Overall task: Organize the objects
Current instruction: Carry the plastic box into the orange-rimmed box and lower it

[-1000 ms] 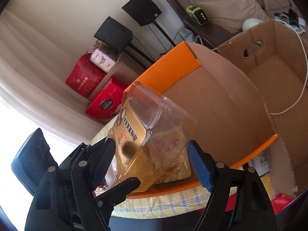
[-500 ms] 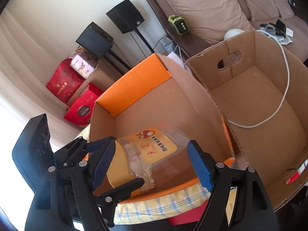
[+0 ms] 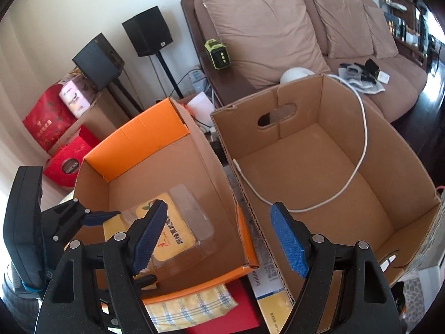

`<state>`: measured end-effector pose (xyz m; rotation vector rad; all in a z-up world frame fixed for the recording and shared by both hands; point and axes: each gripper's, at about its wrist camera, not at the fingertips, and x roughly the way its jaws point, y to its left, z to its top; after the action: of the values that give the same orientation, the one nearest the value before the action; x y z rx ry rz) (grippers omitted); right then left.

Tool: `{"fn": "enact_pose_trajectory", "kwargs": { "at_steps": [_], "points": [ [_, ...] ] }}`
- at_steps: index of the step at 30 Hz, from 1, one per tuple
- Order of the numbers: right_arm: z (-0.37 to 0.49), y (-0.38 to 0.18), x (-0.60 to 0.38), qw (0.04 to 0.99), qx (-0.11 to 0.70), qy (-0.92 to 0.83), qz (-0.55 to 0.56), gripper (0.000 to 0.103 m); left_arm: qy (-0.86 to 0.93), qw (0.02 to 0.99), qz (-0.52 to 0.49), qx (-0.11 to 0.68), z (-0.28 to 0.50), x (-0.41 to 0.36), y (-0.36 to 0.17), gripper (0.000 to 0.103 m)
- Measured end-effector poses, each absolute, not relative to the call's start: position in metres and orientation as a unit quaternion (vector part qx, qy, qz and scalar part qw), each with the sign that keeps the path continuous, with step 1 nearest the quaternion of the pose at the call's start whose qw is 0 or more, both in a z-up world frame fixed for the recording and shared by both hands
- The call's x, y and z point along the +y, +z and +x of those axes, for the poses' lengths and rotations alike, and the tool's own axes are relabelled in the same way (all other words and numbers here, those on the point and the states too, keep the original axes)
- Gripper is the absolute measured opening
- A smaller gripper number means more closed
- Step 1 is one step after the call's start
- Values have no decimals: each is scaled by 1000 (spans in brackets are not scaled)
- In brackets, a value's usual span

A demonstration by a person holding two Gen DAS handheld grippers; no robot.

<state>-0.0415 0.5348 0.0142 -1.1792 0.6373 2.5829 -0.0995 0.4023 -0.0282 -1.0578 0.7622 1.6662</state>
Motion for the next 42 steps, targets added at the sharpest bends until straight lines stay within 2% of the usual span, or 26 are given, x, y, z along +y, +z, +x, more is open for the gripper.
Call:
{"fn": "enact_pose_trajectory", "kwargs": {
  "at_steps": [13, 25, 28, 32, 36, 42],
  "points": [
    [-43, -6, 536, 82, 239, 869, -426, 79, 667, 490, -459, 323, -115, 423, -41, 91],
    [-41, 0, 527, 76, 229, 876, -418, 79, 698, 457, -451, 318, -111, 399, -30, 93],
    [-43, 7, 523, 77, 216, 882, -412, 79, 710, 466, -447, 281, -107, 381, -11, 93],
    [-52, 14, 518, 71, 201, 887, -409, 78, 736, 458, -451, 214, -110, 350, 16, 99],
    [-71, 18, 501, 57, 164, 892, -417, 67, 755, 439, -466, 141, -119, 313, 32, 101],
    [-117, 9, 467, 20, 94, 878, -468, 64, 794, 380, -467, 84, -121, 259, 51, 101]
  ]
}}
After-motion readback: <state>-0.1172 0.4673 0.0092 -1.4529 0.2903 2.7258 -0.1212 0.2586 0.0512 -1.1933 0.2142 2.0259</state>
